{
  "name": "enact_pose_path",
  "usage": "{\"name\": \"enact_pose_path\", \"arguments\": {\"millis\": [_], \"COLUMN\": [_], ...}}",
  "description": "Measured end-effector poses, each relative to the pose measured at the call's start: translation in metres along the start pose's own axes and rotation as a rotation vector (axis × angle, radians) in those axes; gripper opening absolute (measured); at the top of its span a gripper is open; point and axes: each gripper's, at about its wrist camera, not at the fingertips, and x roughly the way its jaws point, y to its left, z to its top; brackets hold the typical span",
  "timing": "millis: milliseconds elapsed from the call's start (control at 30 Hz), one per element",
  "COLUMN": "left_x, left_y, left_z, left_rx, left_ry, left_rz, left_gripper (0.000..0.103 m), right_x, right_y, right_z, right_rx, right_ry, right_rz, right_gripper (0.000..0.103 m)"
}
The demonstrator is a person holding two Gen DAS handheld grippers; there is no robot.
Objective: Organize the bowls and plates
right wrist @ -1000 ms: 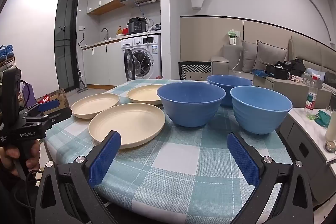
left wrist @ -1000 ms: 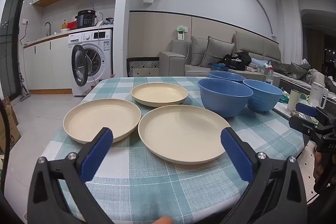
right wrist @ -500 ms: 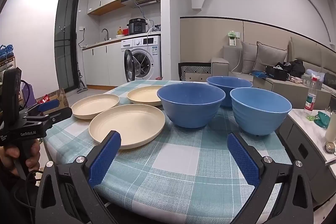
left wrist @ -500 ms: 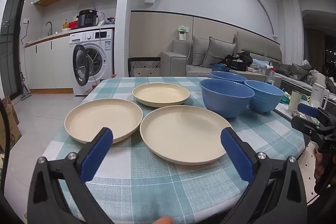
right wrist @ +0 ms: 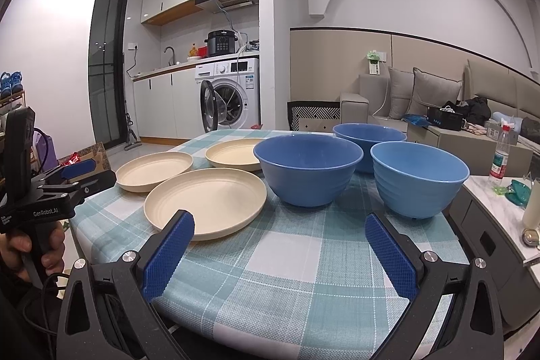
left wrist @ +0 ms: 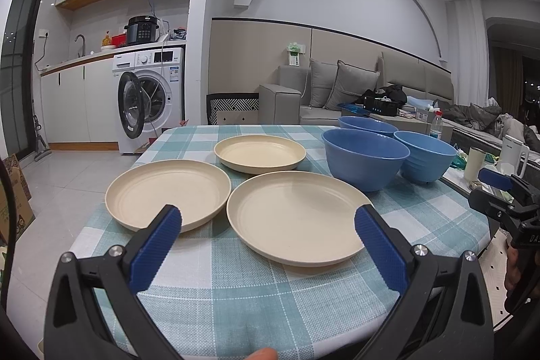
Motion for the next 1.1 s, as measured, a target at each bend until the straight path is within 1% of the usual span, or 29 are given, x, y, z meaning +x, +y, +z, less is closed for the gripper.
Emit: {"name": "enact_pose_path", "arguments": {"millis": [1100], "left_x": [-0.0015], "left_y": [-0.0012], "left_z": [-0.0003], "left_rx": [0.006], "left_ry": [-0.004], "left_rz": [0.009], "left_gripper": [0.103], "right_x": [-0.0008], "right_y": [0.0033], "right_z": [-0.0041], "right_rx": [-0.010], "right_ry": [-0.002], "right_rz": [0.008], "right_gripper": [0.103]}}
